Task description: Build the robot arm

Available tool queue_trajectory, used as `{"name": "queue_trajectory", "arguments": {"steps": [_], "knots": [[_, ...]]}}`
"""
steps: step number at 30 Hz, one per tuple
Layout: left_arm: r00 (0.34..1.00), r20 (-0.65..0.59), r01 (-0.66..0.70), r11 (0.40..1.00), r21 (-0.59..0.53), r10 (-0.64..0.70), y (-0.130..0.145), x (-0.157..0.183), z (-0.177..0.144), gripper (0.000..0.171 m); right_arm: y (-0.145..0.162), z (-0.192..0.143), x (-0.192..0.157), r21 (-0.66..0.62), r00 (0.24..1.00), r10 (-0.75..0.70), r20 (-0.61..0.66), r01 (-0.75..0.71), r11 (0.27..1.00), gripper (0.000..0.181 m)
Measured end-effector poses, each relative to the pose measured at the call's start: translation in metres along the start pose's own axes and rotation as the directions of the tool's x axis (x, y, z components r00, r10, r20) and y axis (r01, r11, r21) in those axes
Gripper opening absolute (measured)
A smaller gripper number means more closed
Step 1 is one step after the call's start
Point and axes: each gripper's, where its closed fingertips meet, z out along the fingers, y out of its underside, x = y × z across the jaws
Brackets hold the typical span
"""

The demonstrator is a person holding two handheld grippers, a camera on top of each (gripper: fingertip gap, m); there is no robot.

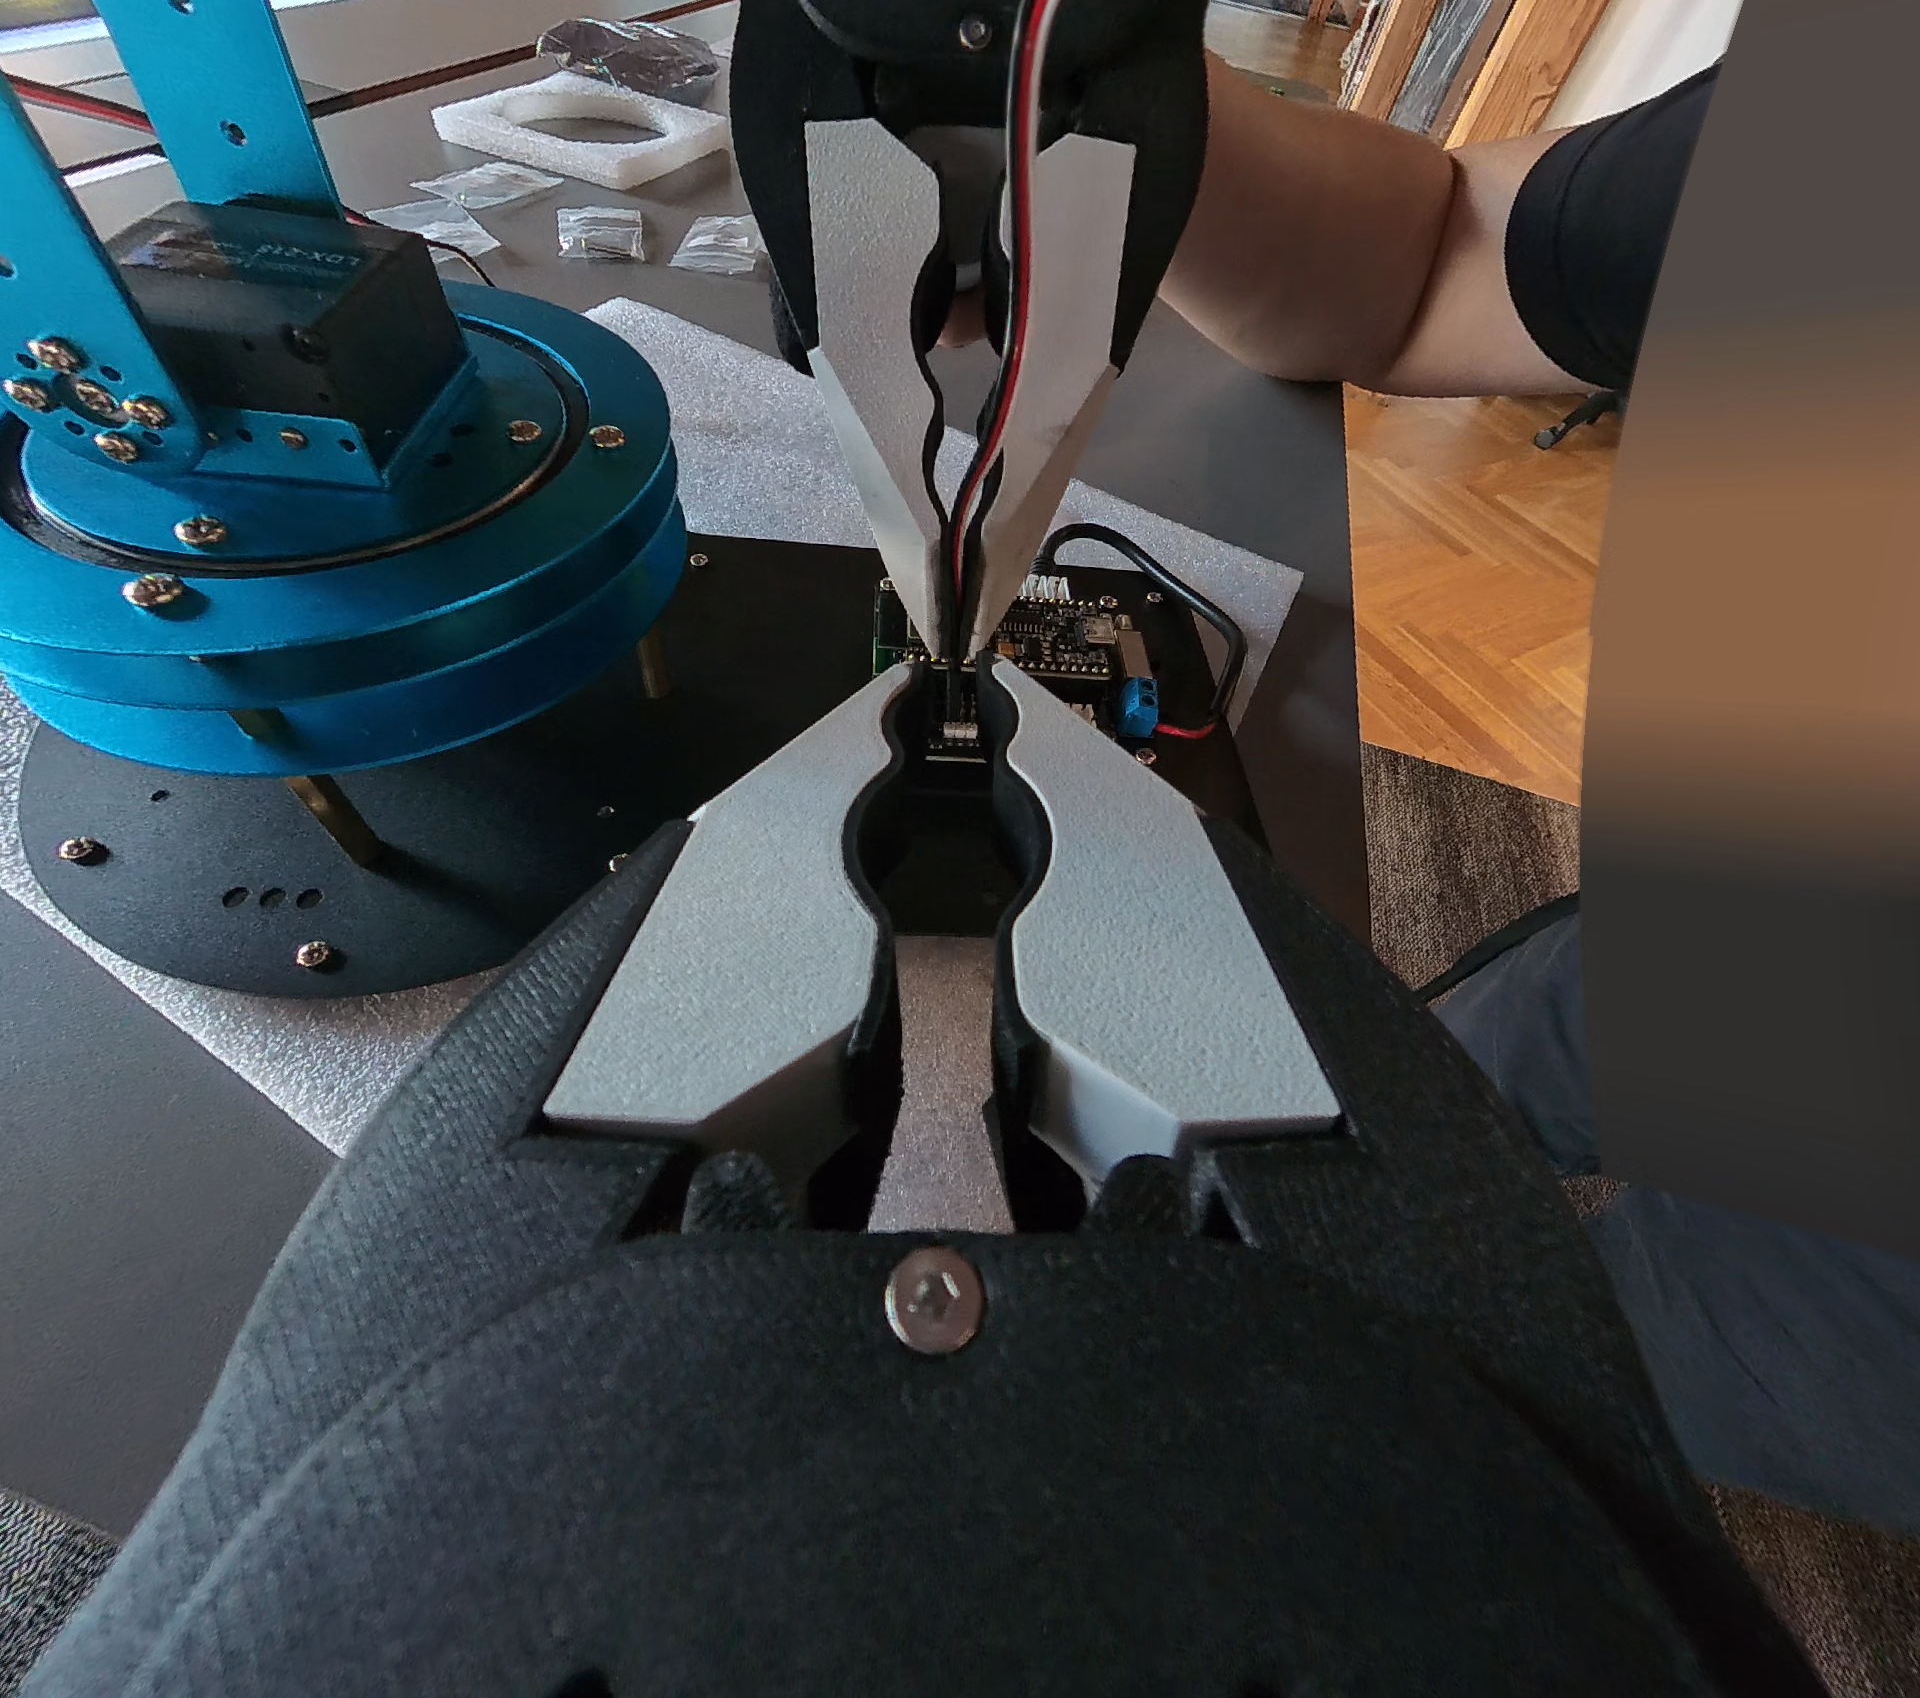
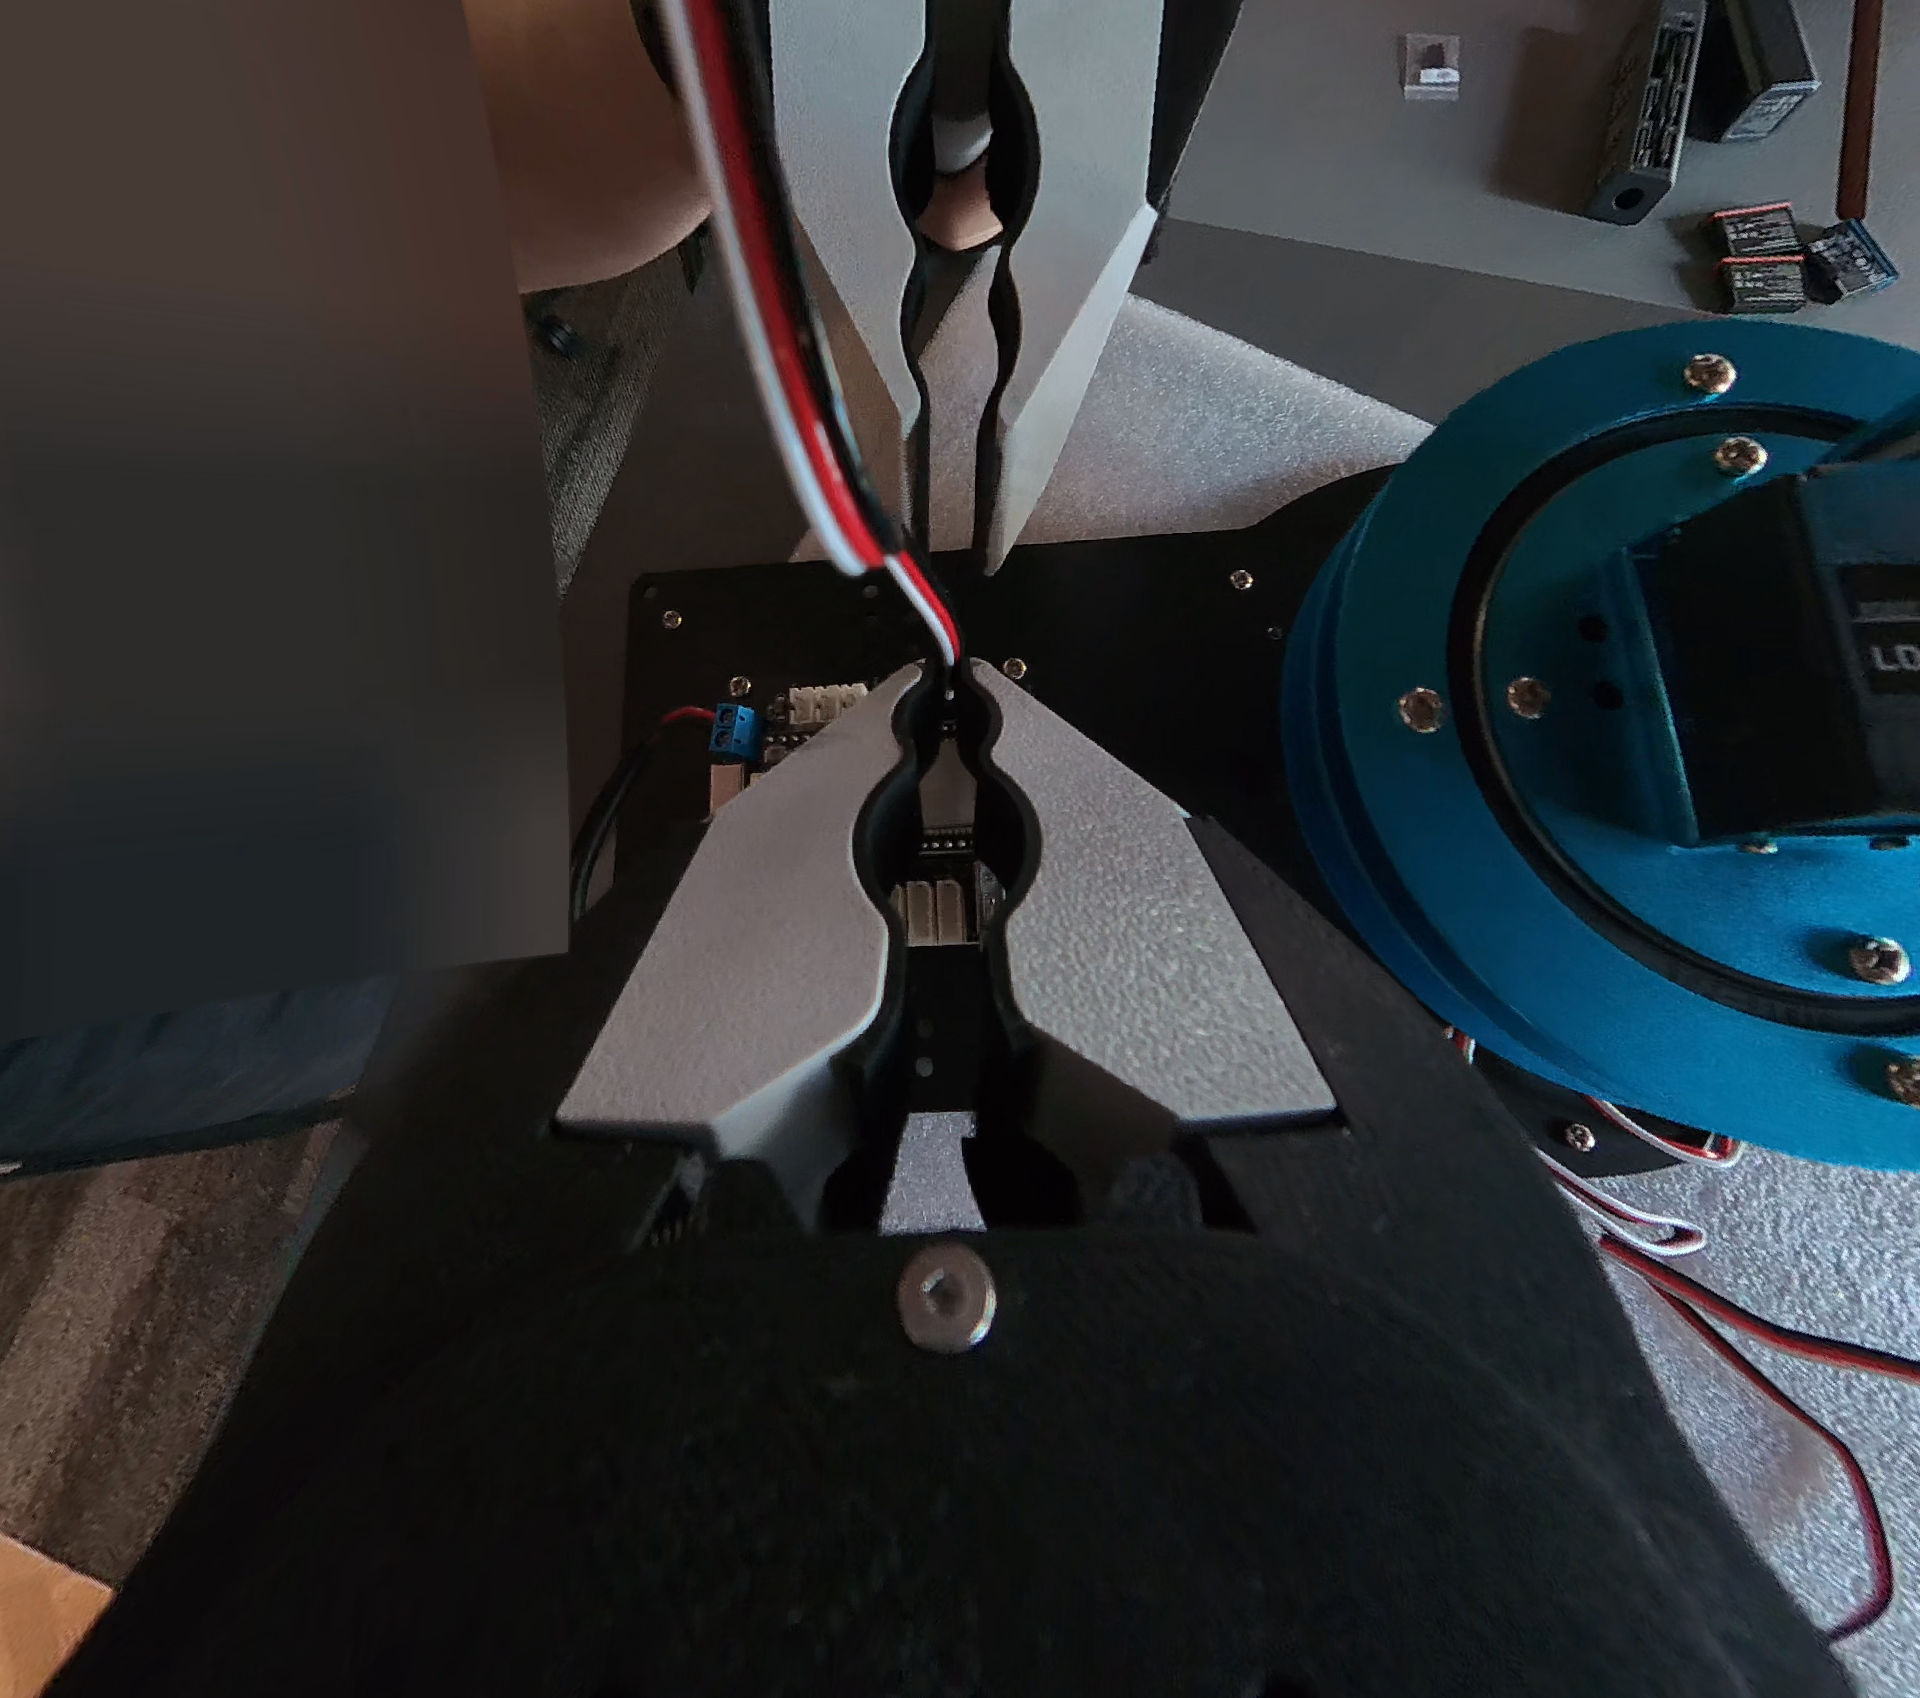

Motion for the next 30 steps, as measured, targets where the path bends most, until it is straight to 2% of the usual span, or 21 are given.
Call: {"name": "queue_trajectory", "arguments": {"steps": [16,30], "knots": [[1.0,-0.007,0.006,1.0,-0.005,-0.006,0.0007,0.001,0.001,0.006,0.0007,0.0022,-0.0003,-0.001,1.0,0.016,0.008,-0.016,1.0,0.003],[1.0,-0.019,0.022,0.999,0.043,-0.021,-0.0044,0.001,-0.0063,0.007,0.0009,0.0031,-0.0007,0.005,1.0,0.027,0.017,-0.027,1.0,0.002]]}}
